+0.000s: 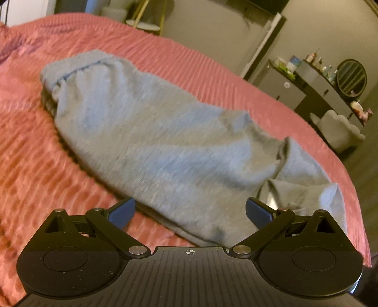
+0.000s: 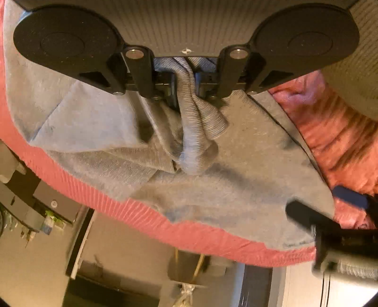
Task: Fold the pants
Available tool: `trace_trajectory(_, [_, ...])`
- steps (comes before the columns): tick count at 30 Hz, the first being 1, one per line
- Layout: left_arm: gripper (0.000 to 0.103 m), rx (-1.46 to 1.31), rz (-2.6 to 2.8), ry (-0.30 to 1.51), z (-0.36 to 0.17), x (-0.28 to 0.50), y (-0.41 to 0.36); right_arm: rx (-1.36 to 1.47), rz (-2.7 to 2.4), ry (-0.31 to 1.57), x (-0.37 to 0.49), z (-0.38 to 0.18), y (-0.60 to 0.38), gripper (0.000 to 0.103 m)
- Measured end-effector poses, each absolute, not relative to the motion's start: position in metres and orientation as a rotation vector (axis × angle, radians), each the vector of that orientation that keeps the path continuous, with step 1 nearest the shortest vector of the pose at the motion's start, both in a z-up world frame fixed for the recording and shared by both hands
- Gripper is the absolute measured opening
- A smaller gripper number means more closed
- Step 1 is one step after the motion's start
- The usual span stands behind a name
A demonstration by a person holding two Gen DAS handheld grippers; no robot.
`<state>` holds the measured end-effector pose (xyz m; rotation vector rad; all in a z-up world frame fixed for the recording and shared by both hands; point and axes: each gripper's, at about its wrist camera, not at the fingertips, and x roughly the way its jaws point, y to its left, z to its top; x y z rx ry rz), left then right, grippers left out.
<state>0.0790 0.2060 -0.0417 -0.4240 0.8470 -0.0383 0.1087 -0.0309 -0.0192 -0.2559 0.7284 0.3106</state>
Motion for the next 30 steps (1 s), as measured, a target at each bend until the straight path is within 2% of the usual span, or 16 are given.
trace_trajectory(2, [0.102,-0.445,-0.047,0.87,-0.048,0.087,0.202,-0.172,0.322,0.74,0.109,-0.008,-0.043,0.018])
trace_trajectory(4, [0.102,-0.45,-0.086,0.884,-0.048,0.095,0.194,-0.08,0.369,0.731,0.1,0.007,-0.061,0.031])
trace_trajectory(6, [0.102,-0.44,-0.142,0.88,-0.044,0.1,0.182,0.052,0.398,0.659,0.085,0.021,-0.083,0.057])
trace_trajectory(8, [0.102,-0.428,-0.185,0.866,-0.041,0.105,0.174,0.212,0.33,0.579,0.067,0.03,-0.117,0.068])
trace_trajectory(12, [0.102,-0.424,-0.273,0.88,-0.043,0.115,0.152,0.588,0.114,0.545,0.057,0.023,-0.191,0.069])
trace_trajectory(16, [0.101,-0.369,-0.302,0.907,-0.045,0.122,0.13,0.762,0.09,0.569,0.079,0.021,-0.222,0.069])
trace_trajectory(18, [0.091,-0.324,-0.362,0.882,-0.039,0.117,0.122,0.767,0.095,0.607,0.097,0.021,-0.223,0.069])
trace_trajectory(19, [0.084,-0.299,-0.398,0.875,-0.035,0.116,0.119,0.767,0.086,0.628,0.104,0.022,-0.224,0.069])
trace_trajectory(20, [0.071,-0.253,-0.429,0.881,-0.028,0.114,0.115,0.761,0.074,0.638,0.11,0.023,-0.223,0.069])
trace_trajectory(22, [0.073,-0.171,-0.464,0.82,-0.013,0.106,0.112,0.738,0.071,0.639,0.117,0.022,-0.224,0.068])
trace_trajectory(24, [0.075,-0.04,-0.448,0.741,0.005,0.096,0.107,0.716,0.077,0.645,0.117,0.022,-0.229,0.062])
trace_trajectory(27, [0.087,0.083,-0.518,0.636,0.012,0.089,0.095,0.711,0.044,0.671,0.122,0.013,-0.236,0.058])
trace_trajectory(29, [0.083,0.14,-0.552,0.703,-0.007,0.103,0.079,0.683,-0.003,0.672,0.115,0.009,-0.238,0.053])
trace_trajectory(30, [0.074,0.155,-0.561,0.756,-0.019,0.112,0.072,0.663,-0.033,0.671,0.108,0.01,-0.236,0.05])
